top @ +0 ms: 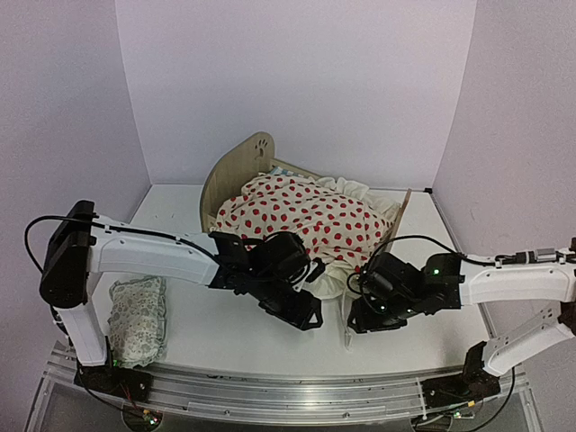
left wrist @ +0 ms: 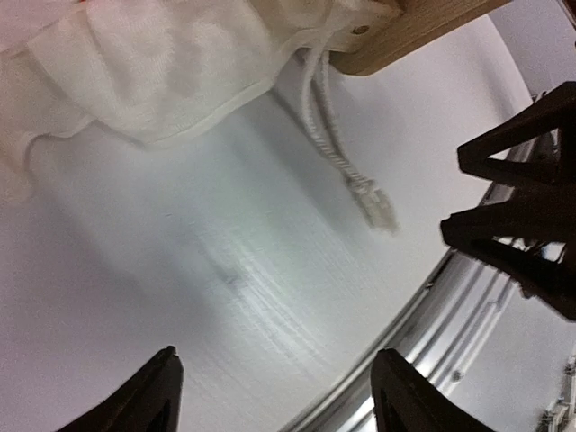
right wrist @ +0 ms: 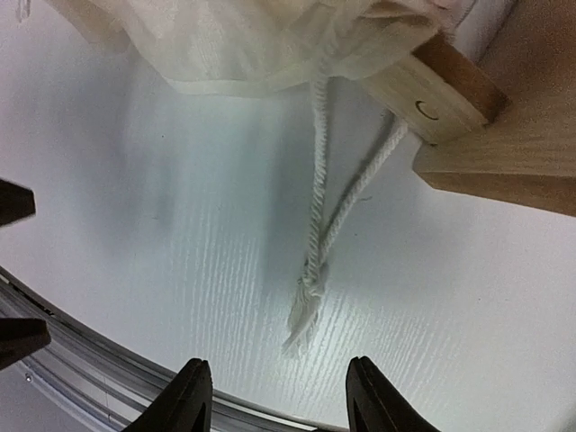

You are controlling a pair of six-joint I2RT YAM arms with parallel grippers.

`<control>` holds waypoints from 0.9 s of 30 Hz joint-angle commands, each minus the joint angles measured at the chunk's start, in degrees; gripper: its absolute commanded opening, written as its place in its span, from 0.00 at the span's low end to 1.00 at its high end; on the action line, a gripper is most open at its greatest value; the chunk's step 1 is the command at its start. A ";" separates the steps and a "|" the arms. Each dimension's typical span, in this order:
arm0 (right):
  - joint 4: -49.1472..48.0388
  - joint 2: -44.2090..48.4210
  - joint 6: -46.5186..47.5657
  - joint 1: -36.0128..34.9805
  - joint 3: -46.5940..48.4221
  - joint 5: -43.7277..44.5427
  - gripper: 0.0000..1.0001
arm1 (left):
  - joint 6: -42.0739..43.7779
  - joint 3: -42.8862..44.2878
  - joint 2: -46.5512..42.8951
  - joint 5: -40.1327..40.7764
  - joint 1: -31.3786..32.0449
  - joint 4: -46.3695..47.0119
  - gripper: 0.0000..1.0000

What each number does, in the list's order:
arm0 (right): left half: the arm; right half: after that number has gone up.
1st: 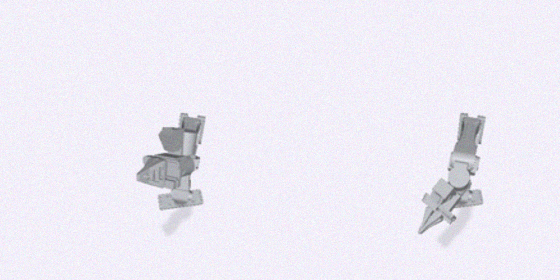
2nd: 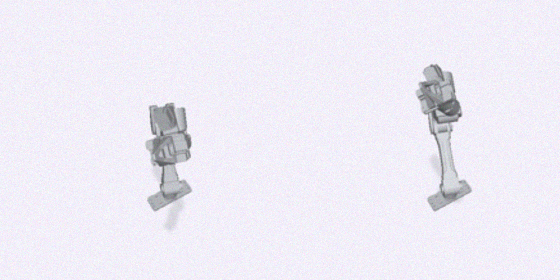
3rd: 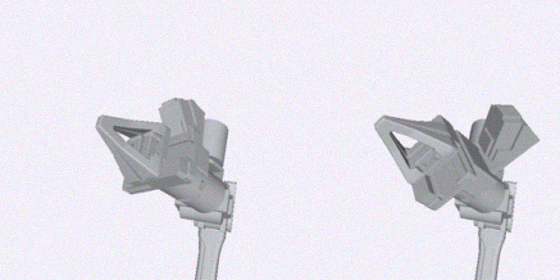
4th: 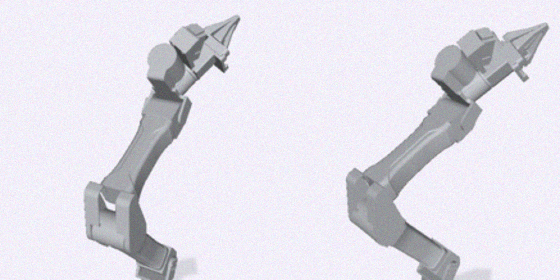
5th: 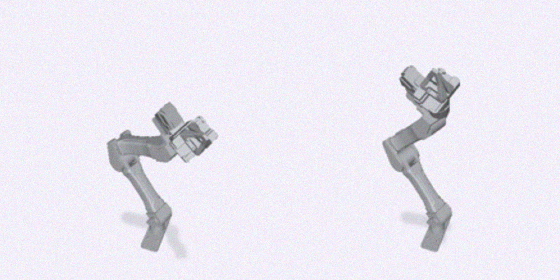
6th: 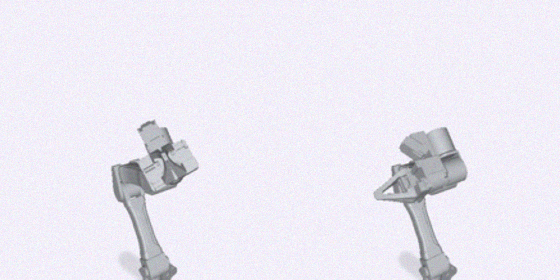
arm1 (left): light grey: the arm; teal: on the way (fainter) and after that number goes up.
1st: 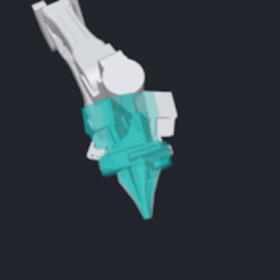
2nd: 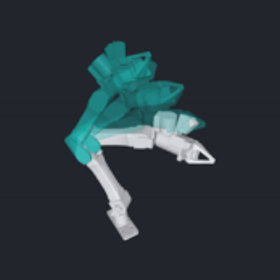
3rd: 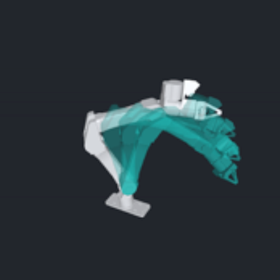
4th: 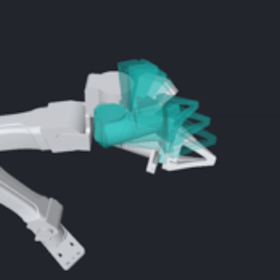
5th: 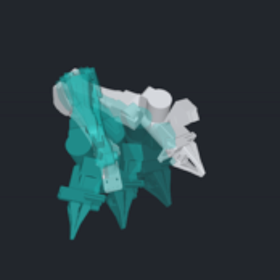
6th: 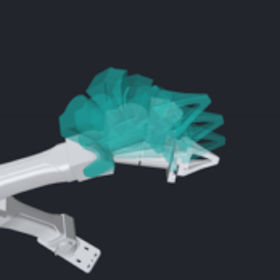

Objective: Set up the pet bed
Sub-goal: Tie the right ropes of the mattress at the bed frame base.

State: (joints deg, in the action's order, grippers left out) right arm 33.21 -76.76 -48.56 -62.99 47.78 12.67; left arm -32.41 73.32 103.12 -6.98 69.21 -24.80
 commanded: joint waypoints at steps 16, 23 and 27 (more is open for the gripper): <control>-4.34 -13.85 -10.99 -3.81 -0.20 9.69 0.38 | 8.63 -36.78 -21.05 18.05 0.01 52.72 0.90; -6.32 -16.71 -11.47 -4.01 0.27 9.15 0.26 | 10.20 -36.99 -22.36 15.17 0.05 50.59 0.87; -6.32 -17.10 -12.13 -4.23 0.07 9.47 0.12 | 10.46 -36.47 -22.71 14.82 0.01 49.16 0.86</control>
State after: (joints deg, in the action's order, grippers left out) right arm 27.57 -93.38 -59.36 -66.71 47.44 21.66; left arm -23.83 36.60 82.28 9.04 69.08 23.05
